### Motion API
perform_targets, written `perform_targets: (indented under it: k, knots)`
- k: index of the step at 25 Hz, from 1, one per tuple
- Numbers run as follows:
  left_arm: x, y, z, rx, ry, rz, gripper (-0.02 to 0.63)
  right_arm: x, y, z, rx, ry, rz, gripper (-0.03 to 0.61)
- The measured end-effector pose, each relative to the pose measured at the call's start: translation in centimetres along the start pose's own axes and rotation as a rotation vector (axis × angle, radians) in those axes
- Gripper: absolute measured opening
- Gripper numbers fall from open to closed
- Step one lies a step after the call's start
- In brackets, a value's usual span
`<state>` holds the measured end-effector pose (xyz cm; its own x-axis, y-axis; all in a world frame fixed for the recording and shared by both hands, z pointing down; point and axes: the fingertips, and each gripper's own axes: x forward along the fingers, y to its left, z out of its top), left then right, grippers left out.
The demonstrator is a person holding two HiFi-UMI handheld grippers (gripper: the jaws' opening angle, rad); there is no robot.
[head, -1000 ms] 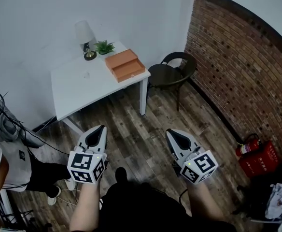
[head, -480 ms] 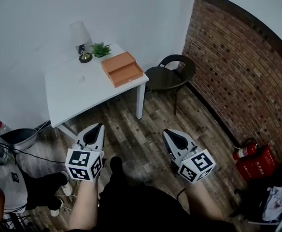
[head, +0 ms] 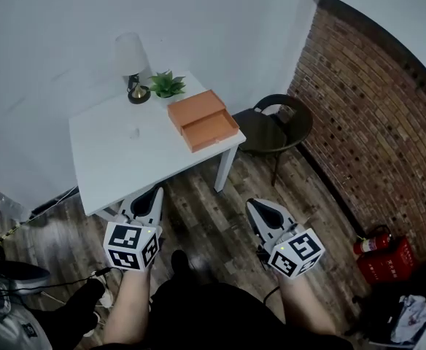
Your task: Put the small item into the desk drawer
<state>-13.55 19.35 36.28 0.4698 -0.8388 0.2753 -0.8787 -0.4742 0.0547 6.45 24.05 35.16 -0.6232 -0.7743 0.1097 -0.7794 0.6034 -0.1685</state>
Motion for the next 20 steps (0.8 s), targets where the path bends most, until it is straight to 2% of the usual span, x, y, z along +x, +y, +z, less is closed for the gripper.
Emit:
perform_targets:
  k: [5,11,15,20]
  knots:
    - [3.2,6.7,0.2,-0.006,0.027,-0.014,0.017,8.1,0.4,-0.3,0.02,0.043,0.015,0.005]
    - [5.4,14.2,-1.1,-0.046,0.053,-0.019,0.017,16.3,2.2,-0.8,0.041,0.081,0.056,0.005]
    - [7.3,16.9,-0.9,-0.051,0.053,-0.041,0.017,19.0,2.7,-0.8,0.031,0.091,0.055,0.005]
    - [9.3,18.4,-1.3,-0.059,0.073,-0.052,0.017,20.6,1.2,-2.4,0.071,0.129,0.033,0.005]
